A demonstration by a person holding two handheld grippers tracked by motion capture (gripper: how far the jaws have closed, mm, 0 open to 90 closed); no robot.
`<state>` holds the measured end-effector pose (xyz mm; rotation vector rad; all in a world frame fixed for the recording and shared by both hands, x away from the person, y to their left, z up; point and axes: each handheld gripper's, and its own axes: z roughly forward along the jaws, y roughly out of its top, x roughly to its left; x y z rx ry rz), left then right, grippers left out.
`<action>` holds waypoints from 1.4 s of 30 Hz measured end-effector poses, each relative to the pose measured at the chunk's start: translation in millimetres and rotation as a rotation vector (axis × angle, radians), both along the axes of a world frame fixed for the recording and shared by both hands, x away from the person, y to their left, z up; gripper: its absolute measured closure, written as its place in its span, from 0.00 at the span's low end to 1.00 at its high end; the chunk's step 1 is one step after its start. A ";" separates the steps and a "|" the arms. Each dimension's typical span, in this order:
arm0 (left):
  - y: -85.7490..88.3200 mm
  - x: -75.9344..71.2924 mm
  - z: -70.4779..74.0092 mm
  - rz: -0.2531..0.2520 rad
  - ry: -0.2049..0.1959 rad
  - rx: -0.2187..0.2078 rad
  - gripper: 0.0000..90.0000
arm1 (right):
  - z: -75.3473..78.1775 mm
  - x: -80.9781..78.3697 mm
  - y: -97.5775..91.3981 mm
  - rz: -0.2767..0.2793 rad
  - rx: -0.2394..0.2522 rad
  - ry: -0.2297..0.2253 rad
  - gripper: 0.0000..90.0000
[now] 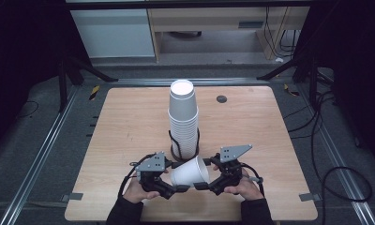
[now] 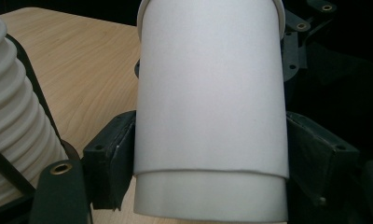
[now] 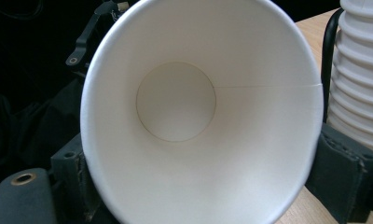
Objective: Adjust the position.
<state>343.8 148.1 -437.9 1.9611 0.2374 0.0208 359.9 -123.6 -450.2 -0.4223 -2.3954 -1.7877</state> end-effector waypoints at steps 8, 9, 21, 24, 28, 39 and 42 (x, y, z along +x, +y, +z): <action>0.0 -0.1 0.4 0.013 0.003 -0.006 0.24 | 1.4 -0.1 -1.1 -0.007 0.003 -0.003 0.13; 0.5 -0.1 0.7 0.016 0.003 -0.004 0.24 | 1.5 0.0 -1.2 -0.008 0.003 -0.003 0.13; 25.6 -1.5 4.6 0.165 0.003 0.007 0.20 | 12.3 3.0 -14.1 -0.064 0.002 -0.022 0.12; 32.2 -1.6 4.3 0.234 0.011 0.001 0.20 | 16.2 3.6 -16.9 -0.103 0.002 -0.032 0.12; 39.4 -4.3 1.2 0.314 0.021 -0.011 0.20 | 18.6 2.7 -23.8 -0.147 0.014 -0.043 0.12; 45.3 -10.6 -5.5 0.484 0.034 0.031 0.20 | 25.1 5.6 -42.7 -0.304 -0.023 -0.050 0.11; 50.4 -8.9 -8.7 0.531 0.042 0.034 0.20 | 26.5 7.8 -44.9 -0.339 -0.042 -0.051 0.11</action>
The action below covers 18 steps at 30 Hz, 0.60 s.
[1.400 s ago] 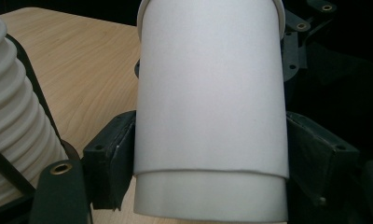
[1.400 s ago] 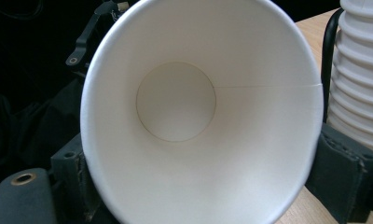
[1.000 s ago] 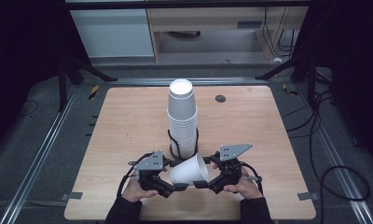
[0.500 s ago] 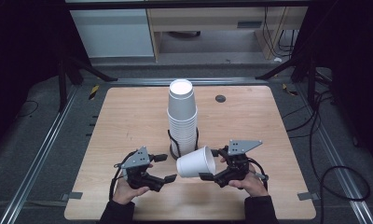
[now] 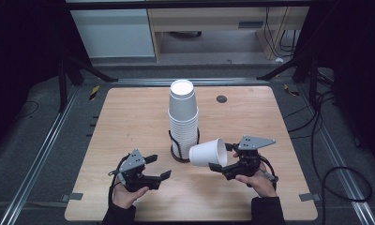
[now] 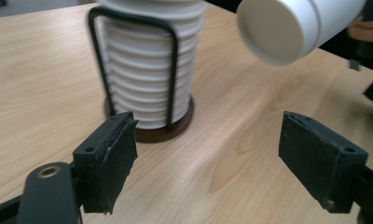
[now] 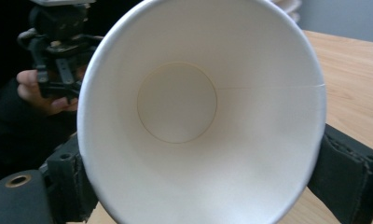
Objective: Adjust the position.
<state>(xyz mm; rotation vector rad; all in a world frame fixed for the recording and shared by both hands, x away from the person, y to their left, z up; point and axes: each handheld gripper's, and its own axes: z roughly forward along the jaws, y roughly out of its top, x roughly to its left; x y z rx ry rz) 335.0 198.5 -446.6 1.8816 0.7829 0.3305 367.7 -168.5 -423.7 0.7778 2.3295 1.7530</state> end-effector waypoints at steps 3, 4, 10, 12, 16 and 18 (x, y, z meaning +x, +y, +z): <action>6.5 0.9 -0.6 0.018 0.007 -0.036 0.21 | 2.3 2.4 -2.4 -0.037 -0.015 0.001 0.11; 7.8 1.1 -0.4 0.025 0.006 -0.038 0.21 | 3.7 2.7 -2.8 -0.043 -0.019 -0.002 0.11; 12.9 0.1 5.0 0.067 0.008 -0.046 0.22 | 10.4 3.1 -6.9 -0.088 -0.028 -0.008 0.11; 13.8 1.3 7.3 0.097 0.007 -0.041 0.22 | 12.4 3.7 -9.7 -0.118 -0.035 -0.004 0.11; 15.7 2.4 8.3 0.125 0.002 -0.052 0.22 | 16.9 6.8 -16.2 -0.195 -0.068 -0.006 0.11; 15.3 3.3 7.3 0.130 0.009 -0.047 0.22 | 18.6 7.9 -18.9 -0.229 -0.087 0.003 0.11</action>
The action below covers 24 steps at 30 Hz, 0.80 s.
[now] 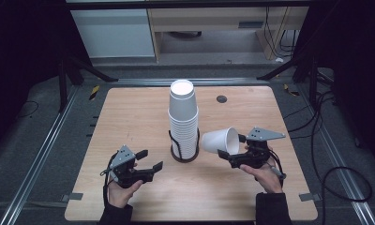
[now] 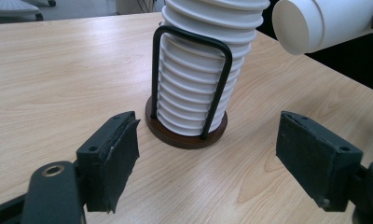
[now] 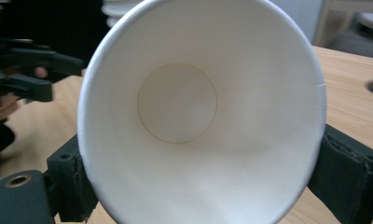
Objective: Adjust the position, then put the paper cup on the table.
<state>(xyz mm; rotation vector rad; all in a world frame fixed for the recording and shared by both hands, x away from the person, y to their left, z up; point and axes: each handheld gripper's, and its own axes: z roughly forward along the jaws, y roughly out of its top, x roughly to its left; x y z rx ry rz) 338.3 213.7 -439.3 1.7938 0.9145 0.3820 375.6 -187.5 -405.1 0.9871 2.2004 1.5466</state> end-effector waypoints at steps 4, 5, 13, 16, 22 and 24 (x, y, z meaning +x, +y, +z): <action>-2.2 -0.9 -0.8 0.000 0.003 0.014 0.22 | 2.8 0.8 -2.8 -0.038 -0.032 0.016 0.12; -2.7 -1.1 -0.8 -0.004 0.004 0.015 0.23 | 3.4 1.0 -3.3 -0.046 -0.039 0.016 0.12; -7.9 -0.9 -0.3 -0.019 0.011 0.034 0.23 | 4.3 5.6 -0.8 -0.157 -0.131 0.056 0.12; -9.4 -1.1 -1.4 -0.020 0.018 0.033 0.23 | 4.6 7.5 -1.8 -0.208 -0.162 0.071 0.12; -11.6 -1.3 -3.0 -0.023 0.017 0.042 0.23 | 4.7 10.3 -6.4 -0.262 -0.187 0.086 0.12; -12.4 -1.0 -4.8 -0.023 0.025 0.043 0.23 | 4.5 11.2 -7.6 -0.281 -0.211 0.083 0.12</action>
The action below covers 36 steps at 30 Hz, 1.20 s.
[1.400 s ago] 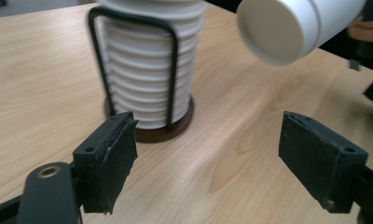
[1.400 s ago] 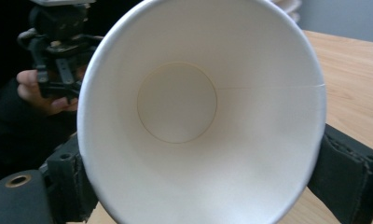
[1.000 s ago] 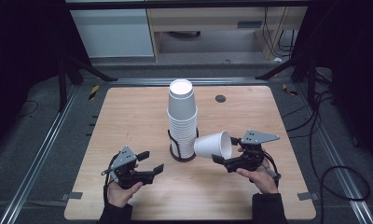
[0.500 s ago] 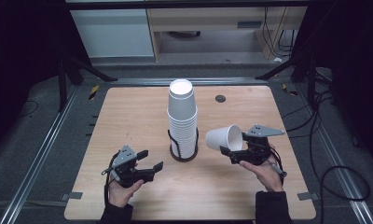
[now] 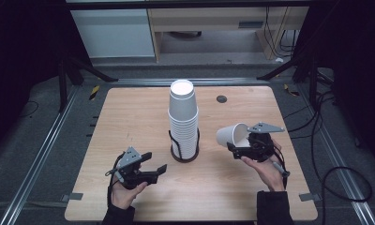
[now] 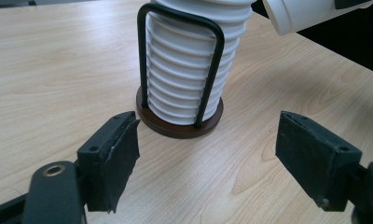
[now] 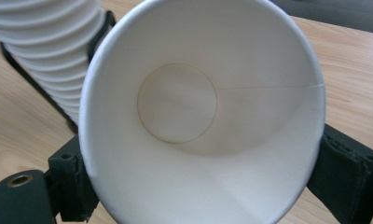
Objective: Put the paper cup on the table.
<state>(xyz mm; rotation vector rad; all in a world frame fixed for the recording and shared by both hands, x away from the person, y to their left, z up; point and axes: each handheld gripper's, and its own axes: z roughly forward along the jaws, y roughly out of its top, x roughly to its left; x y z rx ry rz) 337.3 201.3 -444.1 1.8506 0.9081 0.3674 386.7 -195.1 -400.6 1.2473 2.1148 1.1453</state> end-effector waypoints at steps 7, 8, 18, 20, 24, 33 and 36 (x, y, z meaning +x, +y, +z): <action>-0.3 -0.4 0.1 -0.001 0.009 0.000 0.23 | -1.7 3.6 -3.0 -0.049 -0.040 0.018 0.12; 0.2 -0.5 0.4 -0.001 0.008 0.002 0.23 | -2.0 4.6 -3.1 -0.054 -0.048 0.018 0.12; 3.4 -0.5 0.1 0.008 0.016 0.001 0.23 | 2.0 14.5 1.4 -0.108 -0.151 0.053 0.12; 4.0 -0.3 -0.4 0.008 0.020 0.001 0.23 | 2.9 16.1 1.9 -0.114 -0.168 0.070 0.12; 4.1 -0.3 -0.7 0.008 0.021 0.004 0.23 | 2.8 18.8 1.3 -0.129 -0.200 0.094 0.12; 6.6 -0.8 -2.2 0.009 0.026 0.002 0.23 | -4.0 25.5 4.3 -0.134 -0.262 0.182 0.12; 7.1 -0.6 -2.9 0.011 0.029 0.000 0.23 | -3.4 28.6 4.9 -0.130 -0.285 0.215 0.12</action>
